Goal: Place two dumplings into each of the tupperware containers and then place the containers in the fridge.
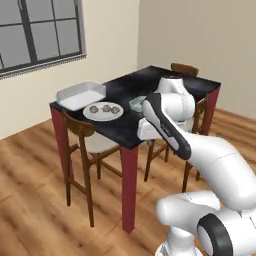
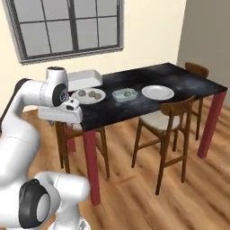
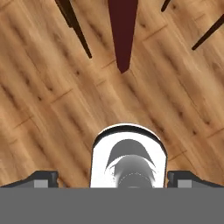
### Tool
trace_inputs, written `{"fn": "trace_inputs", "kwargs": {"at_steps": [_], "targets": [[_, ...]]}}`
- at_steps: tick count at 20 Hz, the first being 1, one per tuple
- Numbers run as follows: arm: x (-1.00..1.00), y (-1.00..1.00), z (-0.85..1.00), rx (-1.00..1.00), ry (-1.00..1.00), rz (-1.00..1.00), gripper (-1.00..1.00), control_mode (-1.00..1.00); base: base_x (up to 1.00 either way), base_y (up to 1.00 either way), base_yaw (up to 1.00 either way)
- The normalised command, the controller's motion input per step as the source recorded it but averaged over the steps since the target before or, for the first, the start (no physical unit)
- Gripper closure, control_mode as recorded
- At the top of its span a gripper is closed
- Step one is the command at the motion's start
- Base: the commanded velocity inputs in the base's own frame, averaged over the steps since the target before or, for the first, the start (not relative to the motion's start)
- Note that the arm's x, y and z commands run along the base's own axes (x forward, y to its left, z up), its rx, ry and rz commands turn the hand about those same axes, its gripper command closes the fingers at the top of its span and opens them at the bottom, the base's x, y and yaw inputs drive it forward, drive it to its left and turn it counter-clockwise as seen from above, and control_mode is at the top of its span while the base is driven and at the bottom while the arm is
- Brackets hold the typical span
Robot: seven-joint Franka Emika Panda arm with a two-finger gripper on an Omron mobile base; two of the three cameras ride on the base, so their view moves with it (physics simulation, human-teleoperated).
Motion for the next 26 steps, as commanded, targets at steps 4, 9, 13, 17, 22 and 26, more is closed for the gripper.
{"fn": "trace_inputs", "kwargs": {"at_steps": [4, 9, 13, 17, 22, 26], "targets": [[0.0, 0.0, 0.0, 0.0, 0.0, 0.0, -1.0, 1.0, 0.02, 0.72, -0.77], [0.0, 0.0, 0.0, 0.0, 0.0, 0.0, -1.0, 1.0, 0.01, 0.7, -0.78], [0.0, 0.0, 0.0, 0.0, 0.0, 0.0, -1.0, 1.0, 0.0, 0.84, -0.73], [0.0, 0.0, 0.0, 0.0, 0.0, 0.0, -1.0, 1.0, 0.0, 1.0, -0.45], [0.0, 0.0, 0.0, 0.0, 0.0, 0.0, -1.0, 1.0, 0.03, 0.99, -0.03], [0.0, 0.0, 0.0, 0.0, 0.0, 0.0, -1.0, 1.0, 0.0, 0.58, 0.04]]}}
